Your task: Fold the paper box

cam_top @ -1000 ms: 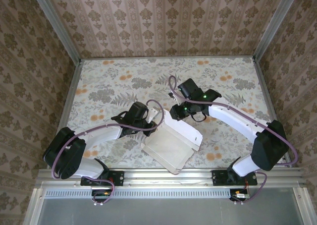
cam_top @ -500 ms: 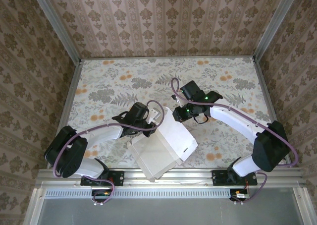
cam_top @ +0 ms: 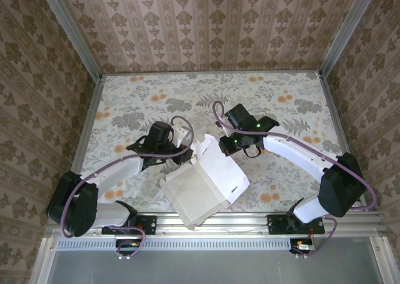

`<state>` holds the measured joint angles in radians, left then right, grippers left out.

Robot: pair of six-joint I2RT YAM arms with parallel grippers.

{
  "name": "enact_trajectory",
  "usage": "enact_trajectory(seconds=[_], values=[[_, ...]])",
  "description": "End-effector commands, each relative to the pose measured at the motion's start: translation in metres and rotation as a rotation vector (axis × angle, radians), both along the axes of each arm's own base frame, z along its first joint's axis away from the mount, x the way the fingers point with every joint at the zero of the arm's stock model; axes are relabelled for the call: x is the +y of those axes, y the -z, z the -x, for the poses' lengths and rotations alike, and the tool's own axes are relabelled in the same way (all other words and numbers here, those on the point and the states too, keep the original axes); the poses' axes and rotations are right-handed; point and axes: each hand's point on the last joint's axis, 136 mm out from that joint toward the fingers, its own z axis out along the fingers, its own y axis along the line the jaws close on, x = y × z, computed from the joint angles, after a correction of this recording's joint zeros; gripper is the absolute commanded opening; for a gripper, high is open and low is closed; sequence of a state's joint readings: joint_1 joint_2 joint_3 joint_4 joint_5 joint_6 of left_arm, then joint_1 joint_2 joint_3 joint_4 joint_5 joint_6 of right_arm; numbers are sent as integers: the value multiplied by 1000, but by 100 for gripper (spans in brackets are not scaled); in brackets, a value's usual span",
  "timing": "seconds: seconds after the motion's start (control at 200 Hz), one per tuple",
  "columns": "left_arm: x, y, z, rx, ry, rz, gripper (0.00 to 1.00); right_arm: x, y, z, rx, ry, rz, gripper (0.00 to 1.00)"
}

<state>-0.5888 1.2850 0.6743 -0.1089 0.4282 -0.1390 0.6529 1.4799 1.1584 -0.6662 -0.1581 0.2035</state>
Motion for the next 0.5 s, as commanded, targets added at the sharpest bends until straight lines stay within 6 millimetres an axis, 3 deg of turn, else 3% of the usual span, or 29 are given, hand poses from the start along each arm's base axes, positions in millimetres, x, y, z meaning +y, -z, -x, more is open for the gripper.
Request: enact_trajectory(seconds=[0.0,0.19,0.49], values=[[-7,-21,-5,16,32,71,28,-10,-7,0,-71,-14,115,7],[-7,-18,-28,38,24,73,33,-11,-9,2,-143,-40,262,5],[-21,-26,-36,-55,159,86,39,-13,-17,-1,-248,-59,416,4]])
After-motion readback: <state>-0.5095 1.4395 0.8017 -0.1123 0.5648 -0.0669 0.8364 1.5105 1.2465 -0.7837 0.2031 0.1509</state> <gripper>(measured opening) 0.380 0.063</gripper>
